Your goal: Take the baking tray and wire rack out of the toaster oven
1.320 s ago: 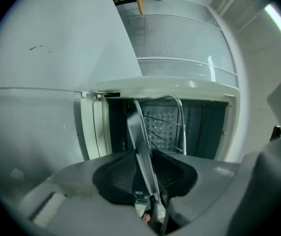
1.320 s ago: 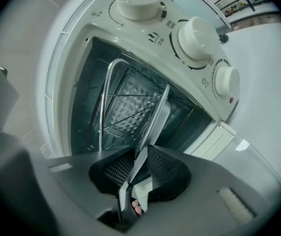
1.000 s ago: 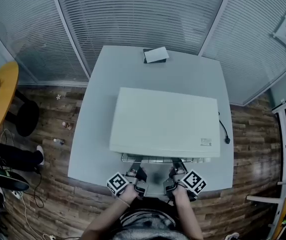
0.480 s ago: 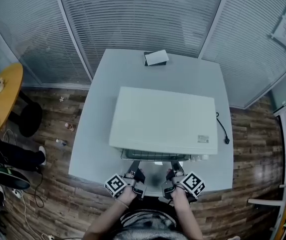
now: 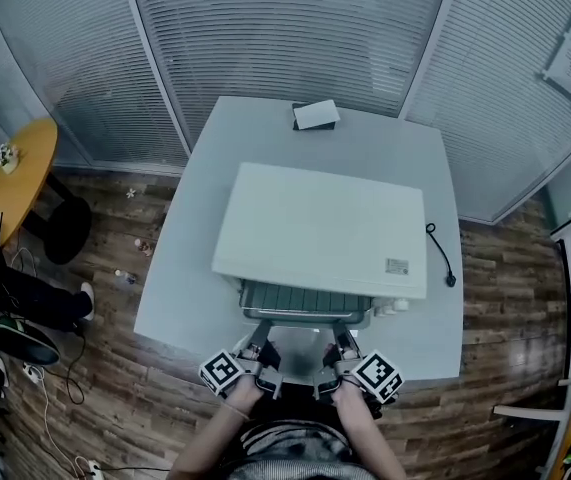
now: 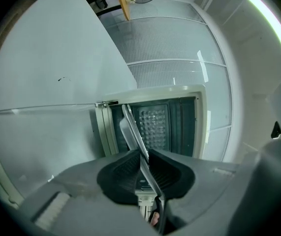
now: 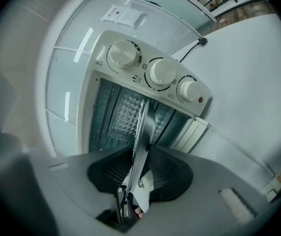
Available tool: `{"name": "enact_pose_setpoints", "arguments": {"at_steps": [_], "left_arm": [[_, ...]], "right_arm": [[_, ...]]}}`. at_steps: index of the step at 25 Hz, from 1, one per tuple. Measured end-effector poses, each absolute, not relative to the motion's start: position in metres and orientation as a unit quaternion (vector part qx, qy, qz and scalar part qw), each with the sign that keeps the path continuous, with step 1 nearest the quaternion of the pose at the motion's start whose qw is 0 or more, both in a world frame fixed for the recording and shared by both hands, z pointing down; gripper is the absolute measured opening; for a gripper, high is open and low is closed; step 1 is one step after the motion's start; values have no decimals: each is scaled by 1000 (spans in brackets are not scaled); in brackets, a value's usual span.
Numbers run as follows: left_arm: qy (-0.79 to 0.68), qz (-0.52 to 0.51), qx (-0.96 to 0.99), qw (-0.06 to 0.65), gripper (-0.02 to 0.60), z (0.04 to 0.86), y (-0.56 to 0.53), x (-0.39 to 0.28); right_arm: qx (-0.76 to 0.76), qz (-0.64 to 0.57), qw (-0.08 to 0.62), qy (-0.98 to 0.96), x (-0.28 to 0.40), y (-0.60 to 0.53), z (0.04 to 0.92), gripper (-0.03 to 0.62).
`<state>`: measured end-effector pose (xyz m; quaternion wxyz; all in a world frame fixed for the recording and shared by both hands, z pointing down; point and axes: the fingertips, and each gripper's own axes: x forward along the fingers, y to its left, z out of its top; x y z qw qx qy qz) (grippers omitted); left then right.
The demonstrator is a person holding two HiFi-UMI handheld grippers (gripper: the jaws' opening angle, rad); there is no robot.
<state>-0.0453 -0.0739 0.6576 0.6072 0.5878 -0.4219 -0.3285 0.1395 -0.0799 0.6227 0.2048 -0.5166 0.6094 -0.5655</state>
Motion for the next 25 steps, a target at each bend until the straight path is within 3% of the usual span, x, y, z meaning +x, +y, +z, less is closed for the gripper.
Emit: {"name": "enact_pose_setpoints", "arguments": {"at_steps": [3, 7, 9, 11, 13, 17, 21, 24, 25], "left_arm": [[-439, -323, 589, 597, 60, 658, -66, -48], [-449, -331, 580, 594, 187, 666, -65, -53], [-444, -346, 573, 595, 209, 669, -74, -57], [-442, -359, 563, 599, 207, 672, -82, -58], [-444, -359, 551, 608, 126, 677, -84, -58], [-432, -351, 540, 631, 114, 681, -80, -55], [-431, -333, 540, 642, 103, 681, -80, -61], [-423, -319, 546, 649, 103, 683, -72, -59], [-421, -315, 548, 651, 103, 684, -70, -59]], "right_arm": [[-505, -569, 204, 616, 138, -75, 621, 103], [-496, -585, 194, 612, 135, -65, 623, 98], [-489, -584, 192, 618, 133, -64, 624, 97], [-487, -584, 193, 621, 130, -61, 625, 94], [-490, -582, 193, 620, 131, -59, 627, 95], [-511, -553, 166, 637, 135, -59, 629, 106], [-549, -521, 158, 634, 149, -66, 631, 184], [-565, -511, 167, 626, 167, -69, 632, 176], [-565, -509, 168, 627, 169, -70, 631, 123]]}}
